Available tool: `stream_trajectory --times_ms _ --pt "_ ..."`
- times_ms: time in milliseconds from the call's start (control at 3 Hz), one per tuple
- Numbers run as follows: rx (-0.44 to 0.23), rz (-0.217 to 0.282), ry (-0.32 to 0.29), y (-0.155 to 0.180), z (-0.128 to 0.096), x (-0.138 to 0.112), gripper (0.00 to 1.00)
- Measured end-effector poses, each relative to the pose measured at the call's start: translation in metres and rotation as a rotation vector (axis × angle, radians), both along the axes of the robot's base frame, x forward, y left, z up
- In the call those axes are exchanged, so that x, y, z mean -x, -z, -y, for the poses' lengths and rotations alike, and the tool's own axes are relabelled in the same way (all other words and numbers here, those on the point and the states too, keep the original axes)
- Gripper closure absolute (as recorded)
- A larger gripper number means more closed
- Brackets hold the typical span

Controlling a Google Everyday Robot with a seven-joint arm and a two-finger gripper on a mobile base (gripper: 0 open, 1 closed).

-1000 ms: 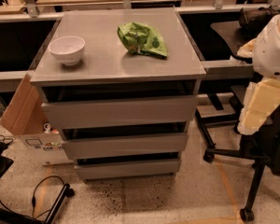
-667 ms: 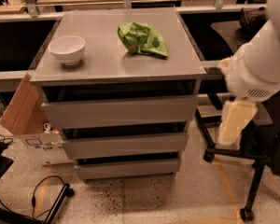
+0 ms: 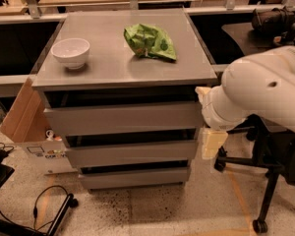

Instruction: Open top drawer

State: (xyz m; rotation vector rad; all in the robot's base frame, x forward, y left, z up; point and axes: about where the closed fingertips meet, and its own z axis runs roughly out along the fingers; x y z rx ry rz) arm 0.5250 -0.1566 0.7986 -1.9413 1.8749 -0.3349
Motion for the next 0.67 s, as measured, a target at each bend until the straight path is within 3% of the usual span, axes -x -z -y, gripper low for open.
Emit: stream_trajectory --times_ms 333,667 --pt "-0.021 -0.002 -0.038 0.033 -0.015 -0.025 0.00" --pt "-0.018 -0.027 -0.033 0.065 -0.027 -0.049 0.00"
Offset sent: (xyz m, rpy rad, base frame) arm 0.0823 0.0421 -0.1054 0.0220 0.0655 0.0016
